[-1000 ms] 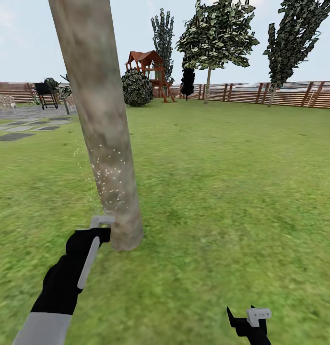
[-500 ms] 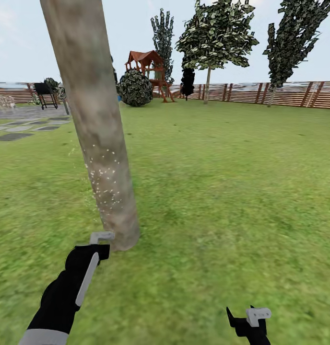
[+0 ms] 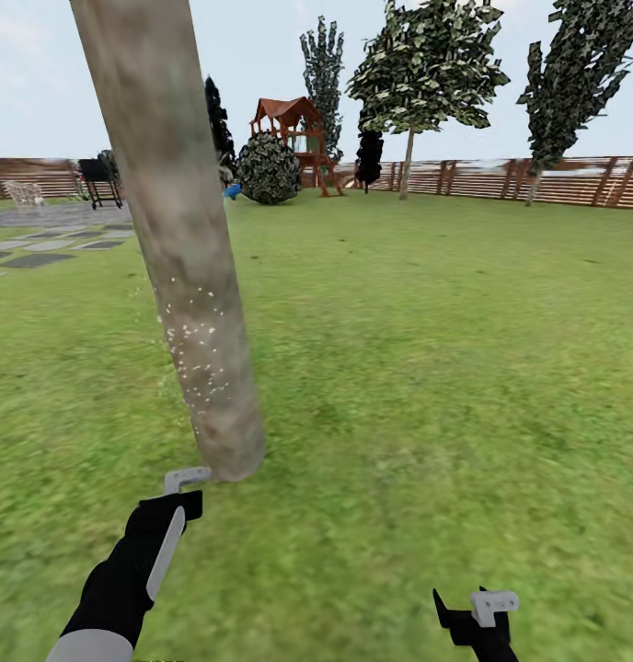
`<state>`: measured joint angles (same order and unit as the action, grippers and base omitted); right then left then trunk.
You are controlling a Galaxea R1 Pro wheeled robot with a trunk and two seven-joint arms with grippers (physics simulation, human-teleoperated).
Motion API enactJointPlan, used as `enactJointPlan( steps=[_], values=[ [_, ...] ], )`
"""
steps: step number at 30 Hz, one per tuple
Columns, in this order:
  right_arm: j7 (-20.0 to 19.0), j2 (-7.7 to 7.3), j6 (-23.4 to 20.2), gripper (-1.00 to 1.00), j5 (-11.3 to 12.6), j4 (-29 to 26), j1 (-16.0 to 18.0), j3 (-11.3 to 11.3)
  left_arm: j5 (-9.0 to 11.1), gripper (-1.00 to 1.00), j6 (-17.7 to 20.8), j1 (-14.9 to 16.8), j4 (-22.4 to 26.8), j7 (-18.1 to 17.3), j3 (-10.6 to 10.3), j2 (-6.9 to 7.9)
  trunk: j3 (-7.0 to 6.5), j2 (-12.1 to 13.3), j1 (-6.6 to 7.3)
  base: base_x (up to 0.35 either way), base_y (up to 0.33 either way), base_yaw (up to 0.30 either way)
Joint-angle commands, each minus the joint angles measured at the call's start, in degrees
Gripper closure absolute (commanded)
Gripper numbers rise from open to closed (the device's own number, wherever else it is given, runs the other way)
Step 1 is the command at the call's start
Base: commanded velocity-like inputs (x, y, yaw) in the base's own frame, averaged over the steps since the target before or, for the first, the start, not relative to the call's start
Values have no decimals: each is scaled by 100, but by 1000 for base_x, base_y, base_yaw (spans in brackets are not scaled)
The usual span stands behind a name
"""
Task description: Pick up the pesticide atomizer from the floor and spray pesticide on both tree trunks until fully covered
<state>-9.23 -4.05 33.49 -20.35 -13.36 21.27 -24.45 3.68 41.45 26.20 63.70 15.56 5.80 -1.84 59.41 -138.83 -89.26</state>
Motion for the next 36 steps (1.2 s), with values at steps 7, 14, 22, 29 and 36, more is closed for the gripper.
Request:
enactJointPlan(
  steps=[7, 14, 22, 29, 36],
  values=[
    [0, -8, 6, -100, 5, -9, 0, -7, -7, 100, -58, -19, -14, -8, 0, -9, 0, 0, 0, 107, -262, 59],
    [0, -10, 1, -100, 5, -9, 0, -7, -8, 100, -231, -27, -15, 0, 0, -9, 0, 0, 0, 148, -260, 0],
    [2, -2, 0, -100, 5, 0, 0, -7, -16, 100, -234, -28, -15, 12, -9, -9, 0, 0, 0, 61, -263, 9],
    [0, 0, 1, -100, 5, 0, 0, -7, -16, 100, -234, -27, -15, 25, -9, -9, 0, 0, 0, 19, -271, 238],
    [0, 0, 1, -100, 5, 0, 0, -7, -16, 100, -234, -27, -15, 26, -1, -6, 0, 0, 0, 143, -264, 156]
  ],
)
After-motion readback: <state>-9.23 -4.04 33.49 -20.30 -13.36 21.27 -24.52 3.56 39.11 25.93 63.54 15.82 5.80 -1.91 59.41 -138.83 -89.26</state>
